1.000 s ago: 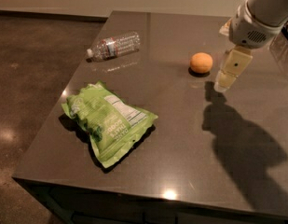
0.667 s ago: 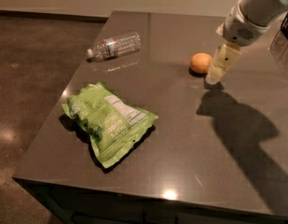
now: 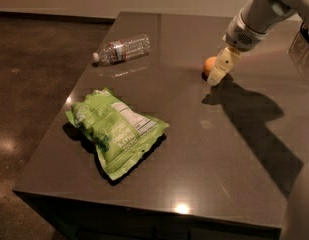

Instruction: Move orange near green rice chip bag

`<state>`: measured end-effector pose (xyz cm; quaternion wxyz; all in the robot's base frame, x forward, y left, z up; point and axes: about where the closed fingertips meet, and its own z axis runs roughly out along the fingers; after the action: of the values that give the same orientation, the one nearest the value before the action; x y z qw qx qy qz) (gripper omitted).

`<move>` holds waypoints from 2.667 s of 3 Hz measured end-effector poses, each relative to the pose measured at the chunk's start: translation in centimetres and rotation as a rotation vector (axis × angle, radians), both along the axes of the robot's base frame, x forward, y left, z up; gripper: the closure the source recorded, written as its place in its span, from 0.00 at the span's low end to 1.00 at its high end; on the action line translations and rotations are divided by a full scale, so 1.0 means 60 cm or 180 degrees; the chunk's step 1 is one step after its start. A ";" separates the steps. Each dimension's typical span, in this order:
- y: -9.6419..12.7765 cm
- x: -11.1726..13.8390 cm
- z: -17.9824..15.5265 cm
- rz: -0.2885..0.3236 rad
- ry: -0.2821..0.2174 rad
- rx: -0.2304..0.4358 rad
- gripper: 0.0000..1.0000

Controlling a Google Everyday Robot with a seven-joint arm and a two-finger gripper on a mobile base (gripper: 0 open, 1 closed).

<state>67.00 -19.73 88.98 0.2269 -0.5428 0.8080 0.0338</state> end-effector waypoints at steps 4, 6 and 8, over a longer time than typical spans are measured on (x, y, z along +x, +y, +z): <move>0.015 0.037 -0.036 0.0003 0.0080 0.0183 0.71; 0.120 -0.055 0.033 0.0617 -0.0039 0.0465 1.00; 0.235 -0.146 0.030 0.1279 0.0004 0.0472 1.00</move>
Offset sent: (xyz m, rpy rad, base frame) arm 0.0279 -0.0024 -0.0318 0.0363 0.0364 -0.0325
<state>58.22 -5.63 90.81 0.2544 -0.6747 0.6789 0.1381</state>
